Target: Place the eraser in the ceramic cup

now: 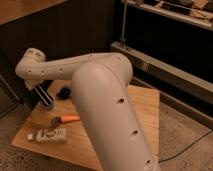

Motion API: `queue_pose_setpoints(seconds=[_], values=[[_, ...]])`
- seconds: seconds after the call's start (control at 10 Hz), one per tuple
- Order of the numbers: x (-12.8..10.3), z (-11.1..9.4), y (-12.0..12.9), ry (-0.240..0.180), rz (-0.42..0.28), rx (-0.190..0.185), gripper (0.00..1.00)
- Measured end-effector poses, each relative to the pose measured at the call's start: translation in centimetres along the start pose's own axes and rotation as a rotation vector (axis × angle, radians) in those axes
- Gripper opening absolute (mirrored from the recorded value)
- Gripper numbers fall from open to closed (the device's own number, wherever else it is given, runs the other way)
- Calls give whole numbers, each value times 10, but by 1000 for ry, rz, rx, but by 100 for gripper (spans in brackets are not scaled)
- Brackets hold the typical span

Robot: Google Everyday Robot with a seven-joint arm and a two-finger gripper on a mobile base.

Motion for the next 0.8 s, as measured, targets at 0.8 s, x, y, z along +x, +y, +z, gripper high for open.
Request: queue_pose_setpoints(seconds=[0.8], values=[[-1,6,-10,4,-5,17,0]])
